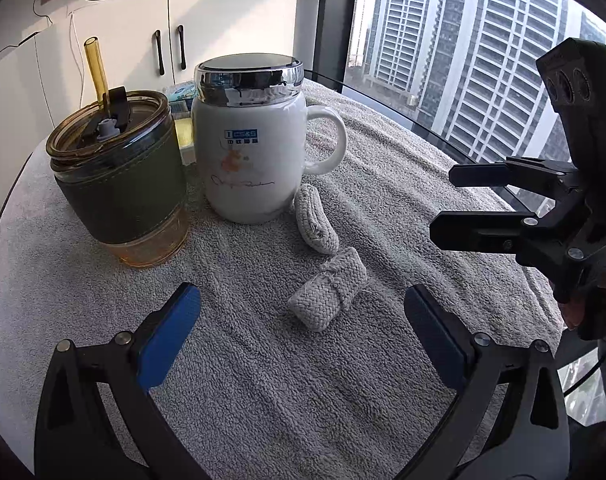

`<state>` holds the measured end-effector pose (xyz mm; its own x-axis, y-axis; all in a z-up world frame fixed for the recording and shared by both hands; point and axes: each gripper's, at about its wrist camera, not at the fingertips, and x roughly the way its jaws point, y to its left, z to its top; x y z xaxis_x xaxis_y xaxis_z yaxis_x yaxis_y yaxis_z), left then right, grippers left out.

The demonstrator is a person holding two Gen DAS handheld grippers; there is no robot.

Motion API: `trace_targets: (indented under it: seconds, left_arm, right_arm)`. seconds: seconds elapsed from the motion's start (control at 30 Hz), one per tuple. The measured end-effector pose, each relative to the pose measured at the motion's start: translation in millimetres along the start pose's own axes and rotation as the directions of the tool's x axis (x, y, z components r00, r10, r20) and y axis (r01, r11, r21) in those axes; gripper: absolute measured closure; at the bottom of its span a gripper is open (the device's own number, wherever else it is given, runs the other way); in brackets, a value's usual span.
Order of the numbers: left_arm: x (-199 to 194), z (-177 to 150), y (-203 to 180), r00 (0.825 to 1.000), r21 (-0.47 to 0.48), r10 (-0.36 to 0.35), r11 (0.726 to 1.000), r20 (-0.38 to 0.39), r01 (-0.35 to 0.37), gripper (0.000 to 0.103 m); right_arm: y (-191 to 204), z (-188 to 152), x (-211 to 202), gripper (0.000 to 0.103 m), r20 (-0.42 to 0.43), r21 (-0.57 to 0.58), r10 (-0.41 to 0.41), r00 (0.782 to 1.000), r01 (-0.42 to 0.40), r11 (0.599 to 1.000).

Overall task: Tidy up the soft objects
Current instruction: 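Move both tools back toward the grey knit socks, then grasp a grey knit sock with the left tool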

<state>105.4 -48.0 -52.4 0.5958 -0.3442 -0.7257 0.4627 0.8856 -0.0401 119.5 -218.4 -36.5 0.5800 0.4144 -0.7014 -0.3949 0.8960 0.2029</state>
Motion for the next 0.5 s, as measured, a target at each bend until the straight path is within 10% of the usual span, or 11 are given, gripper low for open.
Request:
trace_targets:
  seconds: [0.33, 0.5]
  left_arm:
    - [28, -1, -17, 0.998, 0.056, -0.008, 0.998, -0.065, 0.011, 0.002]
    - [39, 5, -11, 0.996, 0.014, -0.007, 1.000, -0.085, 0.009, 0.049]
  right_arm:
    - [-2, 10, 29, 0.016, -0.071, -0.012, -0.010, 0.997, 0.009, 1.000]
    - [3, 14, 43, 0.027, -0.112, -0.030, -0.033, 0.993, 0.030, 0.999]
